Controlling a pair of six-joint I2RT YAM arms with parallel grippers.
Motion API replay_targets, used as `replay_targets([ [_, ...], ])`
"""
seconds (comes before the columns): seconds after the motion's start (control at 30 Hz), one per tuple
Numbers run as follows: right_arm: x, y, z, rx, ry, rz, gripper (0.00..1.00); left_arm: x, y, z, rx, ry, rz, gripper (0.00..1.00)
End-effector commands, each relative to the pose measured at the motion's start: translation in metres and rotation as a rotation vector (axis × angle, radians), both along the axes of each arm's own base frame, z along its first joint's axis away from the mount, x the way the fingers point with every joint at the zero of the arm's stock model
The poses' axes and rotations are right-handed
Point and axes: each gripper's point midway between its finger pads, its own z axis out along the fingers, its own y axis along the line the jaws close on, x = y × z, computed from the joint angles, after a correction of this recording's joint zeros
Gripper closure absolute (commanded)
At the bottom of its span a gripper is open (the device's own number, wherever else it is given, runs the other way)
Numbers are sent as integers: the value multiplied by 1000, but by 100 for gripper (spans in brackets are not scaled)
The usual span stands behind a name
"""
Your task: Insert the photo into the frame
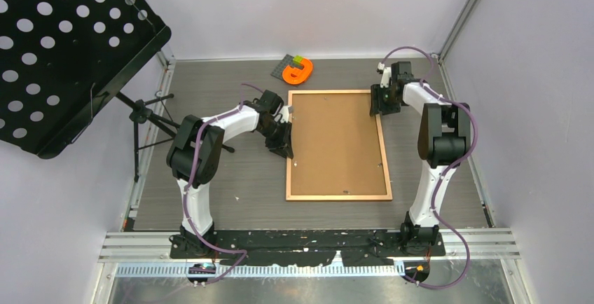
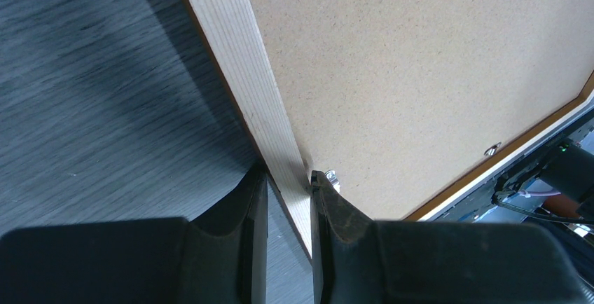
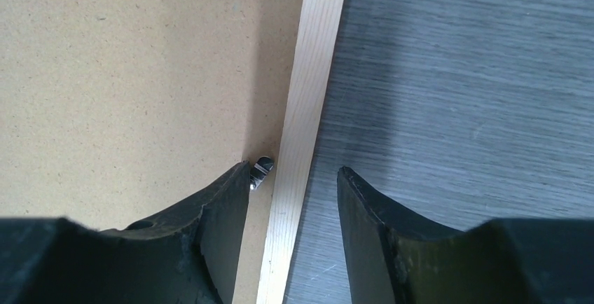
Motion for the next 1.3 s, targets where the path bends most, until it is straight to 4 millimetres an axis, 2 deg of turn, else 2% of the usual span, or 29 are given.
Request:
replay_targets([
  [0.0, 16, -3, 11, -15, -42, -25, 47, 3, 12, -28, 61, -9, -19, 100],
  [0.37, 13, -5, 7, -30, -16, -18, 63, 4, 12, -26, 60, -16, -18, 100],
  [0.77, 1, -8, 6, -74, 11, 87, 67, 4, 12, -25, 61, -15, -17, 100],
  [1.1, -6, -3, 7, -71, 25, 184, 65, 5, 13, -23, 60, -18, -16, 100],
  [1.27, 0, -1, 21, -62, -14, 173, 51, 5, 13, -23, 60, -20, -15, 100],
])
